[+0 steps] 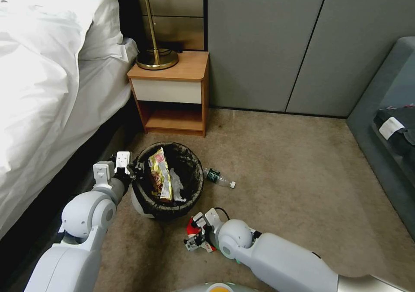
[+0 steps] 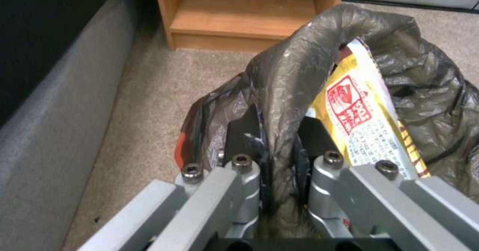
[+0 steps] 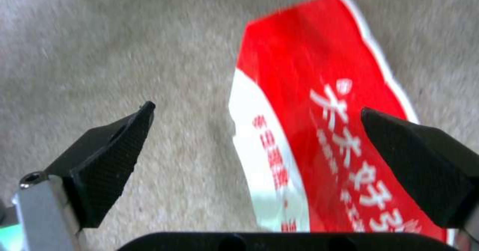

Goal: Pick up the trash bin, then pick up the garbage from the floor and place it into the trash bin.

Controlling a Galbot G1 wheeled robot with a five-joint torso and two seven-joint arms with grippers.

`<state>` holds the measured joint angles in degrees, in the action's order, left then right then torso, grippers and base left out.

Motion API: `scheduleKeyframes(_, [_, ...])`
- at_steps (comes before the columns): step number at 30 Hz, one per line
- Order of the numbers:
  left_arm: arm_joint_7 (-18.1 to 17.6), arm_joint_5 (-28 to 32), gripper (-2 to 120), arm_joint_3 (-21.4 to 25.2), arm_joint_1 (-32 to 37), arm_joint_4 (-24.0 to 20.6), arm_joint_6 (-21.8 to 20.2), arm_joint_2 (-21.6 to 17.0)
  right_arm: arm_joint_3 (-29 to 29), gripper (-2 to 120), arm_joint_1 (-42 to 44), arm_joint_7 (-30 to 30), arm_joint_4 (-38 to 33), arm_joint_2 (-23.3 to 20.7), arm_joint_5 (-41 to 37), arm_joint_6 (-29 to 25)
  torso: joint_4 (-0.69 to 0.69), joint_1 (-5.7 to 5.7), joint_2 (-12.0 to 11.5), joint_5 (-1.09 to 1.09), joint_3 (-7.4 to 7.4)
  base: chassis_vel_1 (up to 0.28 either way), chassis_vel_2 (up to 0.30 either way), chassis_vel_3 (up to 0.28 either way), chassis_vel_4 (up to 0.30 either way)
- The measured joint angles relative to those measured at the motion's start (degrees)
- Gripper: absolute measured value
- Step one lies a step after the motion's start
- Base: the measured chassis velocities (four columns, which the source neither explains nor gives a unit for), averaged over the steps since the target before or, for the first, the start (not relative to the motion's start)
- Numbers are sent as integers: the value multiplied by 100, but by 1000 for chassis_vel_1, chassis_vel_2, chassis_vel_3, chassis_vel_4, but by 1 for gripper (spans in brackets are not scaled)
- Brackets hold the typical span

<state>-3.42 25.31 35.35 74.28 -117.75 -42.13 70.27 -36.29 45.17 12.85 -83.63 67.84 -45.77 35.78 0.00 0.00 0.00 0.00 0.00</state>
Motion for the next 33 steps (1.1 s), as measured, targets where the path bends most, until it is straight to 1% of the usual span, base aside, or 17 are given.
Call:
scheduleKeyframes(9, [0,-3,5,-25,-53,38,0,-9,30,100,193,-30,-7,-79,97,-36,0,0,0,0,0,0,0,0,0])
scheduleKeyframes(11, [1,-3,5,-26,-58,45,0,-11,28,92,214,-33,-7,-82,108,-57,0,0,0,0,0,0,0,0,0])
scheduleKeyframes(14, [2,-3,5,-25,-60,46,0,-14,28,90,216,-33,-6,-85,109,-60,0,0,0,0,0,0,0,0,0])
scheduleKeyframes(15, [3,-3,5,-19,-62,48,0,-21,31,80,217,-33,-2,-113,118,-72,0,0,0,0,0,0,0,0,0])
scheduleKeyframes(16, [3,-3,5,-19,-62,48,0,-21,31,80,217,-33,-2,-113,118,-72,0,0,0,0,0,0,0,0,0])
scheduleKeyframes(18, [5,2,5,-3,-68,53,0,-35,51,70,228,-34,0,-164,125,-83,0,0,0,1,0,0,0,0,0])
scheduleKeyframes(19, [5,2,5,-3,-68,53,0,-35,51,70,228,-34,0,-164,125,-83,0,0,0,1,0,0,0,0,0])
scheduleKeyframes(21, [5,4,5,7,-73,68,0,-45,86,59,251,-37,7,-224,142,-94,0,0,0,0,0,0,0,0,0])
scheduleKeyframes(22, [5,4,5,7,-73,68,0,-45,86,59,251,-37,7,-224,142,-94,0,0,0,0,0,0,0,0,0])
scheduleKeyframes(24, [5,5,5,7,-75,73,0,-45,105,48,262,-37,12,-231,156,-97,0,0,0,0,0,0,0,0,0])
scheduleKeyframes(25, [5,5,5,7,-75,73,0,-45,105,48,262,-37,12,-231,156,-97,0,0,0,0,0,0,0,0,0])
scheduleKeyframes(27, [5,5,5,7,-77,75,0,-44,131,41,277,-37,16,-240,165,-99,0,0,0,0,0,0,0,0,0])
scheduleKeyframes(28, [5,5,5,7,-77,75,0,-44,131,41,277,-37,16,-240,165,-99,0,0,0,0,0,0,0,0,0])
scheduleKeyframes(29, [5,5,5,7,-80,75,0,-44,139,32,282,-37,19,-244,170,-100,0,0,0,0,0,0,0,0,0])
scheduleKeyframes(31, [5,5,5,7,-96,80,0,-45,155,22,282,-64,36,-267,208,-107,-1,0,0,-1,0,0,0,0,0])
scheduleKeyframes(32, [5,5,5,7,-96,80,0,-45,155,22,282,-64,36,-267,208,-107,-1,0,0,-1,0,0,0,0,0])
scheduleKeyframes(33, [5,5,5,10,-96,80,0,-52,164,17,278,-75,44,-267,218,-110,0,0,0,-1,0,0,0,0,0])
